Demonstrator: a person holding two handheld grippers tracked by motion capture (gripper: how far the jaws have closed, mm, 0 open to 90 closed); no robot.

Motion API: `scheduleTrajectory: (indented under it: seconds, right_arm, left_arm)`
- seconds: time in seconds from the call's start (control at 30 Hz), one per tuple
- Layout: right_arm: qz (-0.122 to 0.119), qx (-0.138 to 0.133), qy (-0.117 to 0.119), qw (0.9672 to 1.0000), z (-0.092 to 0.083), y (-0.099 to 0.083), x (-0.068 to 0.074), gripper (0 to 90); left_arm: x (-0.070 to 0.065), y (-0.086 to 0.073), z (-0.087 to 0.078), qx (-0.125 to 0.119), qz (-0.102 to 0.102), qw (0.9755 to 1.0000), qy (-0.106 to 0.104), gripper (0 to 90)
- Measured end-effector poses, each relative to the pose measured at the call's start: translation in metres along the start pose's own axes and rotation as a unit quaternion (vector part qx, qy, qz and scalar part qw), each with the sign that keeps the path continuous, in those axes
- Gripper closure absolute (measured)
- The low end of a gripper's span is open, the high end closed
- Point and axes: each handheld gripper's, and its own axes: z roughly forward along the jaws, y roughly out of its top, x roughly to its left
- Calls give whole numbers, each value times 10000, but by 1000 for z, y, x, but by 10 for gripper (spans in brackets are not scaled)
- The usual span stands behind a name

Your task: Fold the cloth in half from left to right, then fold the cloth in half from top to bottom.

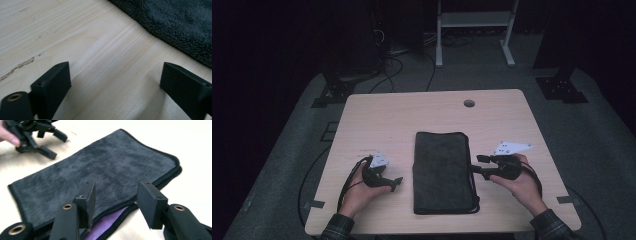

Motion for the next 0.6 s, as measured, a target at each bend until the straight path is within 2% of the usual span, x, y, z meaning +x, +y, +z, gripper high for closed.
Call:
scheduleTrajectory:
  seconds: [0.07, 0.2, 0.3, 0.4, 0.6]
  right_arm:
    - [6, -1, -51, 10000, 4, 4, -5, 474]
    - [31, -8, -121, 9999, 12, 11, -15, 453]
    - [52, -23, -173, 9998, 17, 16, -22, 445]
    - [55, -3, -229, 9997, 21, 20, -29, 435]
    - [41, -24, -303, 9995, 29, 29, -39, 424]
  left_arm:
    - [1, 2, -1, 31, -17, 10000, -7, 166]
    - [4, 5, -3, -14, -322, 9990, -296, 275]
    - [7, 8, -4, 78, -298, 9992, -265, 360]
    - [10, 13, -4, 2, -370, 9989, -284, 426]
    - [19, 29, 1, -44, -389, 9987, -329, 471]
